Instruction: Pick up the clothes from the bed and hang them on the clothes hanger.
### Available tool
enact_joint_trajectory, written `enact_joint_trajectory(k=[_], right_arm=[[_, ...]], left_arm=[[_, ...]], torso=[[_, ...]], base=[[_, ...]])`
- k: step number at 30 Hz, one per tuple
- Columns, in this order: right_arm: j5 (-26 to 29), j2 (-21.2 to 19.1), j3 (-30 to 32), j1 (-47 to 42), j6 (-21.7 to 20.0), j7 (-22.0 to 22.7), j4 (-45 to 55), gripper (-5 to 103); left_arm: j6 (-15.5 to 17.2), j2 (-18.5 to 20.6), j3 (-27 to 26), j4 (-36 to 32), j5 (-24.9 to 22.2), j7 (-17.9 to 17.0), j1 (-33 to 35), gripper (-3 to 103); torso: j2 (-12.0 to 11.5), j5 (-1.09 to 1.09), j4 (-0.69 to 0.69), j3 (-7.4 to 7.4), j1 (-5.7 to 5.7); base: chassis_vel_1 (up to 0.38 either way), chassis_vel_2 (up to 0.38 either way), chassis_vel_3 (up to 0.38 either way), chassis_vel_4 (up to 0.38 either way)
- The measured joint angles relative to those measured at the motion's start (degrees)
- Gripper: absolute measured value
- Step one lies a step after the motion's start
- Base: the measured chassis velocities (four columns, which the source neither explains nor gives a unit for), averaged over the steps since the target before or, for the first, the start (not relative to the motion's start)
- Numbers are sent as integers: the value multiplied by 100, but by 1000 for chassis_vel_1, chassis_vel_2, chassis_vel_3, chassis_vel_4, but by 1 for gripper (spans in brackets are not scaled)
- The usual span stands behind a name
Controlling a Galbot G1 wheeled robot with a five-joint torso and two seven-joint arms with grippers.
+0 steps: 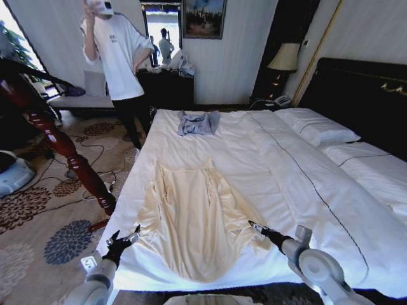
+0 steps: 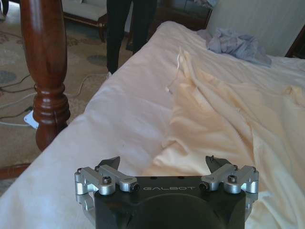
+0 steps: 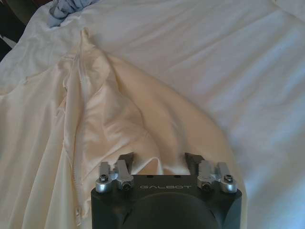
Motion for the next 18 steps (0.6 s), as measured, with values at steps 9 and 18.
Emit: enact_joint_trajectory(k=[9, 18], right_arm=[[-67, 25, -41, 9, 14, 34, 37, 31], [-156, 58, -81, 137, 26, 111, -43, 2]], left_arm=[[120, 16, 257, 196, -135, -120, -128, 100], [106, 95, 633, 561, 45, -220, -580, 89]], torso=[[0, 0, -1, 0, 0], [0, 0, 0, 0, 0]], base=[[0, 0, 0, 0], [0, 0, 0, 0]])
